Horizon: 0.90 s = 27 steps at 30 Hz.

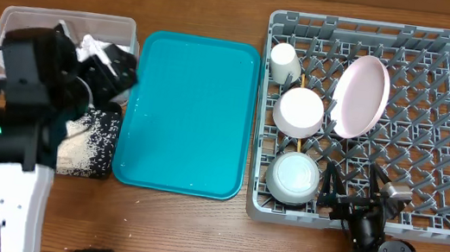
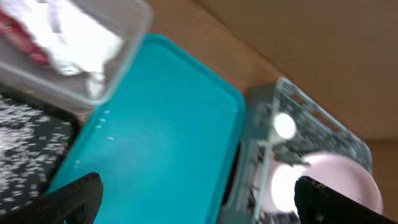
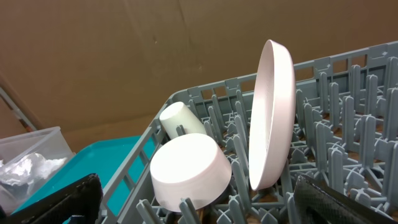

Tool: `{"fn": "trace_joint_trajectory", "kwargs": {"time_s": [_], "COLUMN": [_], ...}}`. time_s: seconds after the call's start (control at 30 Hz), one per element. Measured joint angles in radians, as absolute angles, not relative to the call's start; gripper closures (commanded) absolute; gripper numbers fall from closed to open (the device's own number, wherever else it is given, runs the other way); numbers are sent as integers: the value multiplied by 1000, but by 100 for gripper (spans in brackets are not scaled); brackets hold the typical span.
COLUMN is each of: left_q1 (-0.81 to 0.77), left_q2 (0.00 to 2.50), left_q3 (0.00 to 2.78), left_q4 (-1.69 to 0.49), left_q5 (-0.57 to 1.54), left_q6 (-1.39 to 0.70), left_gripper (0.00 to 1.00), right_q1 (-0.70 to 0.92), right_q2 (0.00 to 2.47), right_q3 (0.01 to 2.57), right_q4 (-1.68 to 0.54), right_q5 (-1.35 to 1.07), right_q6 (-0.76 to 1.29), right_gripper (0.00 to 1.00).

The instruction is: Sort waste into correct bins and load items into the dishwasher

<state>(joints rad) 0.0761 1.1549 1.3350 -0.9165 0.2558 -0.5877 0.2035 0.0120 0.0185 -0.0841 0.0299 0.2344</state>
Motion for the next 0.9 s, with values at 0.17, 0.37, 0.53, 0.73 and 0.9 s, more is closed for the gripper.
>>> {"fn": "trace_joint_trajectory", "kwargs": {"time_s": [0.17, 0.37, 0.53, 0.73, 0.9], "left_q1": [-68, -139, -139, -139, -139], "left_q2": [1061, 928, 776, 611, 464], "left_q3": [1335, 1315, 1216, 923, 655], "left_q4": [-917, -920, -920, -889, -712], "left_q5": [257, 256, 212, 136, 104], "left_q6": [-588, -588, -588, -584, -585], "left_gripper": [0, 0, 0, 0, 0], "right_q1": [204, 204, 204, 204, 204], "right_q2": [12, 12, 12, 12, 12], "right_q3": [19, 19, 19, 19, 19], "right_q4": [-84, -84, -84, -84, -87], "right_q5": [31, 30, 30, 30, 30], "right_q6": [234, 235, 235, 234, 234], "right_gripper": [0, 0, 0, 0, 0]}}
